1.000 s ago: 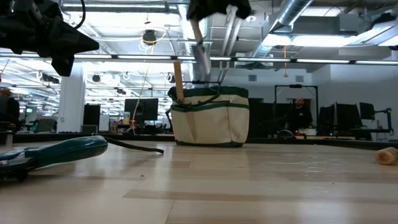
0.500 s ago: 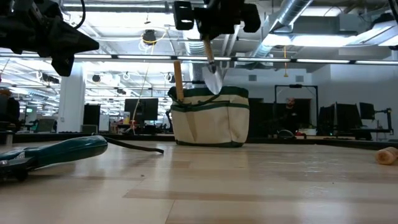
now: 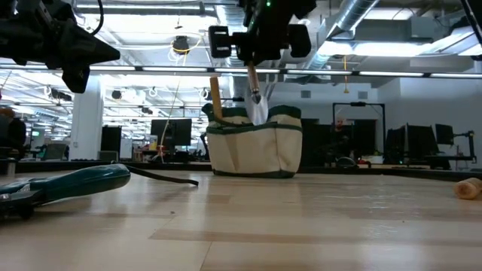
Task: Pick & Place Garden tools in Gardening bag
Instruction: Put the top left brown trowel into the white gardening bag
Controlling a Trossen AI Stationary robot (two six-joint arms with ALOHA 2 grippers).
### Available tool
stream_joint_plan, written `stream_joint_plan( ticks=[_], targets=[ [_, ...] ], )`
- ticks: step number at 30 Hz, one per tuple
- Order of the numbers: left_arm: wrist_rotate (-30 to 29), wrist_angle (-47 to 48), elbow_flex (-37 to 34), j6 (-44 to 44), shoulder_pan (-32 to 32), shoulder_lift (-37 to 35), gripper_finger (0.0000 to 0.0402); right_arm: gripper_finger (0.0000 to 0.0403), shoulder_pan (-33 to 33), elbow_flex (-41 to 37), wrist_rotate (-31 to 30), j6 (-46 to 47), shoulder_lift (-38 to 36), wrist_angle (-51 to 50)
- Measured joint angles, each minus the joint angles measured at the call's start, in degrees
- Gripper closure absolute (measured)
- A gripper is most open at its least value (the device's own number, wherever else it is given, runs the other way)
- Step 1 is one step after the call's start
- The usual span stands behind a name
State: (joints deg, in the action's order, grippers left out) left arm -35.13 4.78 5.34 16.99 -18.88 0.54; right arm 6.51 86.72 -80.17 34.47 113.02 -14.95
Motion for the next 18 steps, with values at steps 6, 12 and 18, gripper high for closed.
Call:
stream_joint_plan(
  ticks=[6, 12, 18],
  targets=[
    [0.0, 0.0, 0.0, 0.0, 0.0, 0.0, 0.0401, 0.0348, 0.5, 0.0, 0.3, 2.2, 2.9, 0.4],
    [0.0, 0.0, 0.0, 0.0, 0.0, 0.0, 0.0401, 0.0341, 1.0, 0.1, -1.2, 3.6, 3.6, 0.0],
    [0.0, 0.0, 0.0, 0.0, 0.0, 0.0, 0.0401, 0.0242, 0.0, 0.1, -0.5, 3.7, 3.6, -3.0]
  ],
)
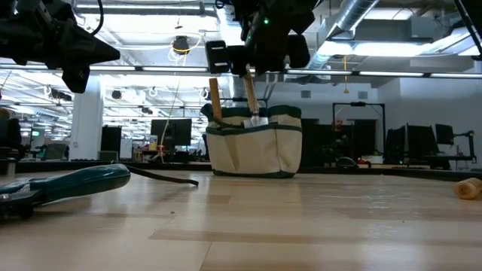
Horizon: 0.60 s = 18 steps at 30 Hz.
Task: Pick & Place Garden tools in Gardening bag
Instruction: Put the top left brown trowel into the white gardening bag, then adjust the white gardening bag on the table
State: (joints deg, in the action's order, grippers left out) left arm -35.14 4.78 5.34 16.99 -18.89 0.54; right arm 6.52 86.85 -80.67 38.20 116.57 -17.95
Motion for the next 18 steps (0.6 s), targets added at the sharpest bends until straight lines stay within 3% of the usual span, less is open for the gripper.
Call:
stream_joint_plan(
  ticks=[7, 14, 18],
  targets=[
    [0.0, 0.0, 0.0, -0.1, 0.0, 0.0, 0.0401, 0.0161, -0.2, 0.0, 1.1, -0.1, -0.2, 0.2],
    [0.0, 0.0, 0.0, -0.2, 0.0, 0.0, 0.0401, 0.0154, 0.6, 0.1, 2.3, -11.1, -7.2, 0.4],
    [0.0, 0.0, 0.0, -0.2, 0.0, 0.0, 0.0401, 0.0154, 1.6, 0.1, 10.0, -15.5, -14.7, -2.1]
  ],
)
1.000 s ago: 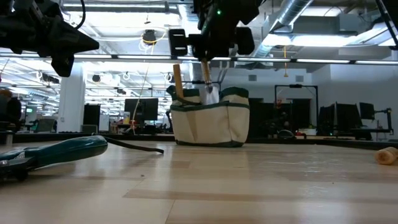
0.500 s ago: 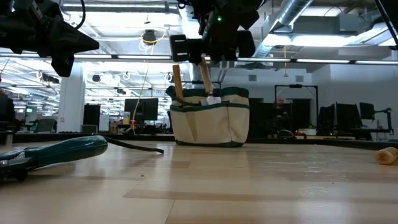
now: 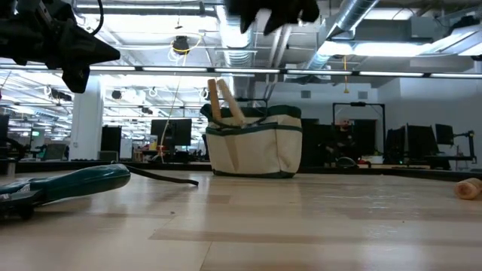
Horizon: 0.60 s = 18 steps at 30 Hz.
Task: Pick & Place Garden tools in Gardening bag
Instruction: Adjust the white gardening bag on the table
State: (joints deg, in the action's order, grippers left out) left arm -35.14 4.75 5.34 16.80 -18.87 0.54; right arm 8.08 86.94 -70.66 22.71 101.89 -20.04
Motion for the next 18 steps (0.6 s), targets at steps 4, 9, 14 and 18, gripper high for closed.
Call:
stream_joint_plan(
  ticks=[4, 9, 14, 18],
  targets=[
    [0.0, 0.0, 0.0, 0.0, 0.0, 0.0, 0.0401, 0.0156, -1.7, 0.1, 12.4, 0.9, -7.6, -7.6],
    [0.0, -0.1, 0.0, 0.0, 0.0, 0.0, 0.0401, 0.0166, -7.7, 0.1, 22.6, 3.2, -12.2, -26.9],
    [-0.6, -0.2, 0.0, 0.2, 0.0, 0.0, 0.0401, 0.0193, -14.7, -4.5, 23.5, 0.9, -12.4, -36.4],
    [-1.8, -0.8, 0.0, 0.4, 0.0, 0.0, 0.0401, 0.0241, -21.0, -16.2, 34.1, -6.4, -14.0, -22.8]
  ],
)
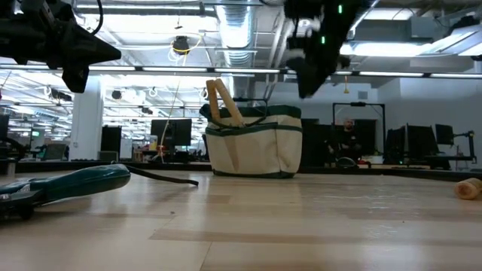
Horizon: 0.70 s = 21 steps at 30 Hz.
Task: Pick & Place Garden tools in Gardening bag
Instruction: Adjust the white gardening bag on the table
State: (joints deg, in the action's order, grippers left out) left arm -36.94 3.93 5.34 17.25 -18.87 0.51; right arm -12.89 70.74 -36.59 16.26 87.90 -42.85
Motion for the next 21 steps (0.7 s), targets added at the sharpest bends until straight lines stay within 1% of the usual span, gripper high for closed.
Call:
stream_joint_plan(
  ticks=[3, 6, 9, 13, 16, 21],
  targets=[
    [-0.1, -0.2, 0.0, 1.0, 0.0, 0.0, 0.0401, 0.0282, -3.3, -8.0, 8.6, -2.9, -1.8, 10.8],
    [-0.2, -0.2, 0.0, 1.5, 0.0, 0.0, 0.0401, 0.0320, -4.6, -13.6, 15.2, -4.2, -3.3, 19.9],
    [-0.2, -0.3, 0.0, 1.5, 0.0, 0.0, 0.0401, 0.0352, -4.8, -16.4, 20.8, -4.5, -4.6, 25.7],
    [-0.2, -0.4, 0.0, 2.4, 0.0, 0.0, 0.0401, 0.0387, -3.1, -16.8, 27.7, -1.6, -4.7, 28.0],
    [-0.3, -0.5, 0.0, 2.7, 0.0, 0.0, 0.0401, 0.0400, -0.8, -16.7, 29.5, -0.2, -4.3, 30.5],
    [-0.3, -0.8, 0.0, 2.8, 0.0, 0.0, 0.0401, 0.0390, 2.2, -16.8, 29.4, 3.5, -4.3, 32.3]
  ],
)
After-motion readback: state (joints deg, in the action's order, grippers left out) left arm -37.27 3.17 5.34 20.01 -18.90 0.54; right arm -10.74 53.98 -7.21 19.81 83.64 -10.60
